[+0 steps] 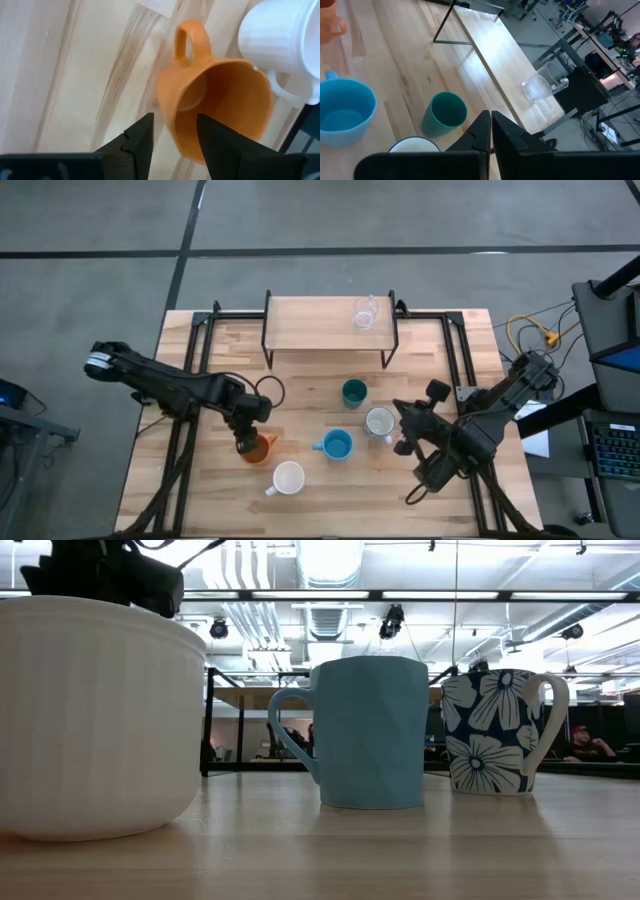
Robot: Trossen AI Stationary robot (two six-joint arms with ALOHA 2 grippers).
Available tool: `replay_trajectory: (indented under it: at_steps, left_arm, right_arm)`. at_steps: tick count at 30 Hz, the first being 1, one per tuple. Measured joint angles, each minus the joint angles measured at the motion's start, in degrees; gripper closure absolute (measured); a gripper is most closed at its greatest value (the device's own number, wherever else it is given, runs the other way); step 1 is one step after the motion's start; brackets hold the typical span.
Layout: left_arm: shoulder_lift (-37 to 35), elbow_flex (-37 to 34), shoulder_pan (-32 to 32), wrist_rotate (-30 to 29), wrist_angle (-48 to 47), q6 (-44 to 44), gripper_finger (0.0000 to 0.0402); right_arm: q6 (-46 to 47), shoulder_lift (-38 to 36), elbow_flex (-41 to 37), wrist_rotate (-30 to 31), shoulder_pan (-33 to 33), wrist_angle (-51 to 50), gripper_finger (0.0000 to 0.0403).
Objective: Stack small to large cups/mugs on shelf
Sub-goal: Put the orange mug on the shelf
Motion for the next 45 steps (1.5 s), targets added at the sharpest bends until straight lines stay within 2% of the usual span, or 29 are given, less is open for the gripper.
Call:
replay_trajectory:
  at_steps: [9, 23, 26, 31, 33, 40, 45]
  left_arm:
    - [4.6, -0.3, 0.2, 0.0, 0.1, 4.0, 0.0268]
    - [9.0, -0.1, 0.2, 0.0, 2.1, 5.1, 0.027]
    - [9.1, -0.2, 0.2, 0.0, 2.1, 5.1, 0.029]
    - [8.6, -0.2, 0.5, 0.3, 2.1, 5.1, 0.037]
    - [8.4, -0.2, 0.6, 0.0, 1.9, 5.1, 0.039]
    - [8.4, 0.1, 0.6, 0.0, 1.7, 5.0, 0.0397]
    - [8.4, 3.0, 0.6, -1.1, -0.7, 5.1, 0.0398]
  right_arm:
    - [0.0, -0.6, 0.0, 0.0, 0.0, 0.2, 0.0394]
    - [1.4, -0.6, 0.2, 0.0, 0.0, 0.5, 0.0394]
    - [1.5, -0.6, 0.2, 0.0, 0.0, 0.5, 0.0394]
    - [1.6, -0.6, 0.2, 0.0, 0.0, 0.6, 0.0394]
    - [1.6, -0.6, 0.2, 0.0, 0.0, 0.7, 0.0394]
    - [1.5, -0.6, 0.2, 0.0, 0.0, 0.8, 0.0394]
    - [1.0, -0.6, 0.2, 0.0, 0.0, 0.7, 0.0394]
